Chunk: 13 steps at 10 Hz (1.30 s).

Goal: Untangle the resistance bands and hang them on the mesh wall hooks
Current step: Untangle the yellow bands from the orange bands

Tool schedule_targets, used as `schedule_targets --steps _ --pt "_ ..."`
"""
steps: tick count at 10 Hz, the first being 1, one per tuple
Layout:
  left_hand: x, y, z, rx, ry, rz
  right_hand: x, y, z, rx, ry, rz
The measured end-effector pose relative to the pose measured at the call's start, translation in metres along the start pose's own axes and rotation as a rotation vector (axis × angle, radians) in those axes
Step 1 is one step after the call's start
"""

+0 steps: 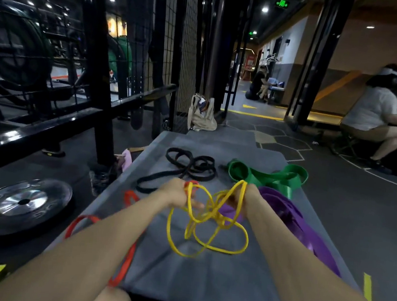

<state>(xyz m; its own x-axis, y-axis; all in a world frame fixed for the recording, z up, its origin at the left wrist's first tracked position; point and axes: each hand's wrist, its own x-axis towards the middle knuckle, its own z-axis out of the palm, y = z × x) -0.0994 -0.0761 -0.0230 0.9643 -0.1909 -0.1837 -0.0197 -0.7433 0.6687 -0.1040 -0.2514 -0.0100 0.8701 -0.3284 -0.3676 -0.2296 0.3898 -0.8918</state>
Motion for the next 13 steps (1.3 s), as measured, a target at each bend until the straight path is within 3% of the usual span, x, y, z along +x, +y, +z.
schedule_targets --steps 1,2,3,4,6,9,10,11,12,13 --pt "-0.003 -0.003 0.028 -0.157 -0.108 0.025 0.004 0.01 0.005 -0.019 -0.029 0.097" --pt "-0.005 -0.002 0.048 0.065 -0.197 0.02 0.009 0.018 0.004 -0.037 0.027 0.144" --pt "-0.007 -0.009 0.073 0.194 -0.214 0.08 0.0 0.022 0.005 -0.118 0.054 0.071" --pt "0.025 -0.031 0.099 0.157 -0.144 0.103 0.002 0.028 0.001 -0.093 0.078 0.106" --pt "0.017 -0.028 0.094 0.007 0.05 -0.01 0.012 0.044 -0.001 -0.135 0.144 0.063" --pt "0.044 -0.046 0.09 0.067 0.028 0.025 0.034 0.048 -0.04 -0.077 0.115 0.071" --pt "0.056 -0.049 0.062 0.071 0.106 0.023 0.049 0.044 -0.05 -0.153 0.2 0.0" --pt "0.063 -0.057 0.023 0.028 0.174 0.015 0.059 0.037 -0.06 -0.45 0.377 0.003" --pt "0.069 -0.077 -0.016 0.178 0.267 -0.089 0.053 0.028 -0.077 -0.762 0.481 -0.128" --pt "0.07 -0.092 -0.037 0.403 0.277 -0.178 0.055 0.031 -0.084 -0.886 0.464 -0.16"
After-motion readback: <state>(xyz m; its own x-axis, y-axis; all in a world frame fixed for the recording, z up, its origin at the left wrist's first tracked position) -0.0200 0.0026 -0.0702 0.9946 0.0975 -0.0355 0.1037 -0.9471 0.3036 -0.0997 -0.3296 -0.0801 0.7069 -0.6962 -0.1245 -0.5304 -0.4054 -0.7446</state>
